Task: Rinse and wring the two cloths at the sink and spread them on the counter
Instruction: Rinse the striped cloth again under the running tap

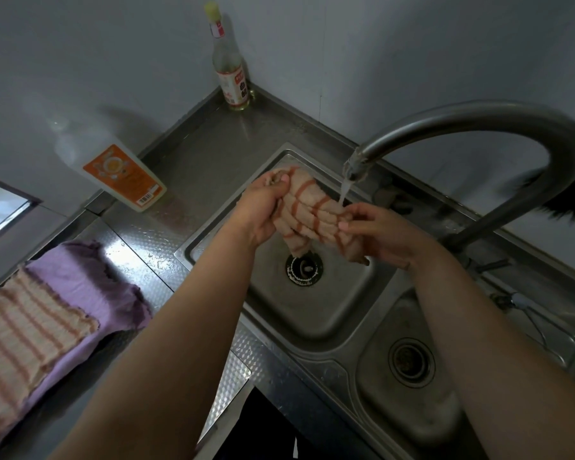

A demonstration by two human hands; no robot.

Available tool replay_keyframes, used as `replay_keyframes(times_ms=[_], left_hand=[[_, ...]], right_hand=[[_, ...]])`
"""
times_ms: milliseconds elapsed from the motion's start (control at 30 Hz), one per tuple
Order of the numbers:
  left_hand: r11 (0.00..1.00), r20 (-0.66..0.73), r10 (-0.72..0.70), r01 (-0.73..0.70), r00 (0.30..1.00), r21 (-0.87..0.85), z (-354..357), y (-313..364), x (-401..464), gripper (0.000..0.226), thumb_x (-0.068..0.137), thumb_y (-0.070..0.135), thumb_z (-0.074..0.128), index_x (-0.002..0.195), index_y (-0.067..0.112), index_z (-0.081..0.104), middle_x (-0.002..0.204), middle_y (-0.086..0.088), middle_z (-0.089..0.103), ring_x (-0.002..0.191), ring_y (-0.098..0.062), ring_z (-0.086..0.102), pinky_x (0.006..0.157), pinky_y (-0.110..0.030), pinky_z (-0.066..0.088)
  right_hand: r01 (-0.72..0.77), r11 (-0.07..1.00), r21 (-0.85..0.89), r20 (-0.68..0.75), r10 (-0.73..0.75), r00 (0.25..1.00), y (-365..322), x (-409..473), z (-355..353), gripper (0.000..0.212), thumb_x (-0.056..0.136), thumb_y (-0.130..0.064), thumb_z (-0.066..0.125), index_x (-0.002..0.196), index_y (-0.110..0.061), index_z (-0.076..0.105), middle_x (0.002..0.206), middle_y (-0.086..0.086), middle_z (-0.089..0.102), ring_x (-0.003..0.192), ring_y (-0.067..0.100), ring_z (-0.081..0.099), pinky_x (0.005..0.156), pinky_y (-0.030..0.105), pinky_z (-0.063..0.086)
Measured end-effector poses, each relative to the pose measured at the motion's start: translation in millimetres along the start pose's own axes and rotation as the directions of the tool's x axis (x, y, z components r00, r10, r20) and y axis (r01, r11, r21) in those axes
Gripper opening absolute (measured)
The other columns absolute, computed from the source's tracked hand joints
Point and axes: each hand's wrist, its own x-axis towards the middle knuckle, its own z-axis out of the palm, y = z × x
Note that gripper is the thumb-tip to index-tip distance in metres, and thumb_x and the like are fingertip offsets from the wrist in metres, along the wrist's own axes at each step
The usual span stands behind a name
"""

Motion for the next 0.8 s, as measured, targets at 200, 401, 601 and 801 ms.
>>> replay_keyframes(times_ms=[200, 401, 601, 801], left_hand=[[0.98, -0.156, 0.068, -0.037, 0.985, 0.193, 2.4, -4.1, 2.3, 0.017, 0.1, 0.016, 0.046, 0.101, 0.012, 0.063, 0.094, -0.01, 0.07, 0.09, -0.021, 0.068, 0.089, -0.041, 0.055], [0.941, -0.222, 0.097, -0.017, 0.97, 0.338, 3.4, -4.5, 7.1, 0.015, 0.097, 0.03, 0.051, 0.099, 0.019, 0.062, 0.1, -0.01, 0.069, 0.097, -0.024, 0.067, 0.092, -0.044, 0.054], [0.854, 0.156, 0.041, -0.116, 0.987, 0.507, -0.5, 14.4, 6.7, 0.025, 0.095, 0.021, 0.056, 0.119, 0.027, 0.054, 0.114, 0.0, 0.057, 0.101, -0.019, 0.061, 0.084, -0.032, 0.054], [0.432, 0.378, -0.251, -0.247, 0.891, 0.868, -2.9, 0.0, 4.2, 0.029, 0.089, 0.03, 0.065, 0.115, 0.017, 0.06, 0.113, -0.004, 0.064, 0.104, -0.017, 0.062, 0.094, -0.034, 0.05]], right_hand=[[0.017, 0.992, 0.123, -0.018, -0.015, 1.0, -0.2, 4.9, 3.6, 0.022, 0.094, -0.004, 0.052, 0.113, -0.007, 0.063, 0.11, 0.014, 0.068, 0.102, 0.025, 0.066, 0.084, 0.038, 0.056], [-0.062, 0.95, -0.306, -0.105, 0.031, 0.994, -4.2, 14.8, 8.1, 0.006, 0.094, -0.015, 0.058, 0.09, -0.015, 0.054, 0.089, 0.008, 0.061, 0.079, 0.019, 0.061, 0.068, 0.033, 0.053], [0.022, 0.992, -0.123, -0.133, -0.038, 0.99, -12.9, 15.6, 7.5, 0.014, 0.102, -0.025, 0.043, 0.11, -0.018, 0.051, 0.073, 0.001, 0.055, 0.051, 0.006, 0.054, 0.045, 0.025, 0.048], [0.08, 0.973, 0.217, 0.011, -0.084, 0.996, -23.5, 16.1, -4.2, 0.012, 0.095, -0.004, 0.05, 0.104, -0.005, 0.058, 0.07, 0.001, 0.055, 0.055, 0.005, 0.044, 0.046, 0.017, 0.038]])
